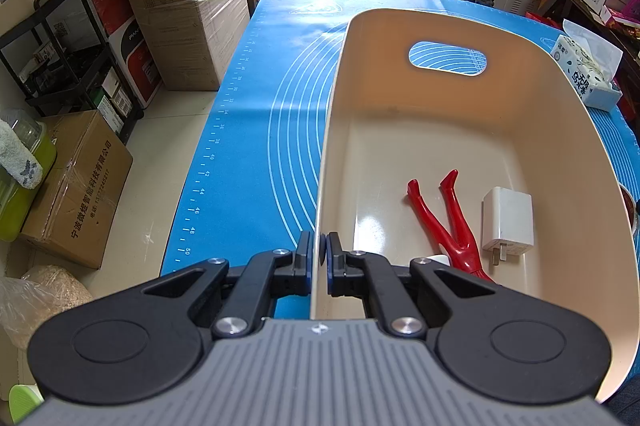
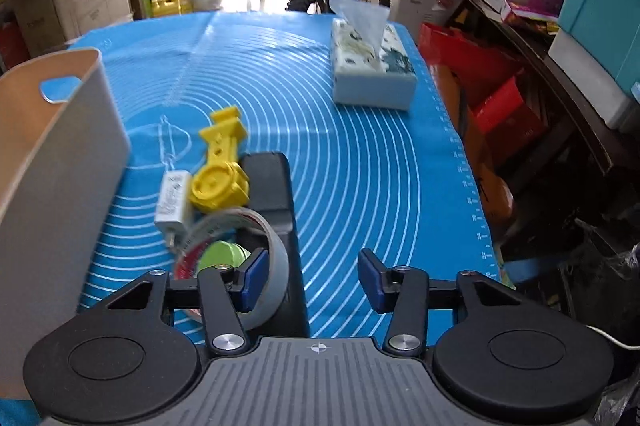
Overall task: Organize rigid objects
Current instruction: 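Move the right tool to the clear tape roll and close on its rim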
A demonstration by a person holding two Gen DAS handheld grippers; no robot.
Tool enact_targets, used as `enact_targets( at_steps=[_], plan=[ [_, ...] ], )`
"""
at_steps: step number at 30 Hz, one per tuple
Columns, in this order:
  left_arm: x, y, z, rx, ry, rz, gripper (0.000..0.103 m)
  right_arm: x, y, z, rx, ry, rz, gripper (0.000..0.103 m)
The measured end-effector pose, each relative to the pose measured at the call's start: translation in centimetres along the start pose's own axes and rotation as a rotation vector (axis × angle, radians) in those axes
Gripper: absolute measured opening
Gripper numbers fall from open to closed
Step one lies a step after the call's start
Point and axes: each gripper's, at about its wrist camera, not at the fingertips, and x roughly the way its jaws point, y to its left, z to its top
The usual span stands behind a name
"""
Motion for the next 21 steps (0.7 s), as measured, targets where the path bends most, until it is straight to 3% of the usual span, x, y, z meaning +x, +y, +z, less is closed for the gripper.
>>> enact_targets(
  at_steps=[15,21],
  plan=[
    [0.0,-0.1,0.0,0.000,0.000,0.001,0.008,1.6,0.8,-0.1,-0.015,0.025,0.016,0.055],
    [0.0,-0.1,0.0,0.000,0.000,0.001,0.008,2.1,0.8,-0.2,0.002,0.032,0.045,0.042]
  ],
)
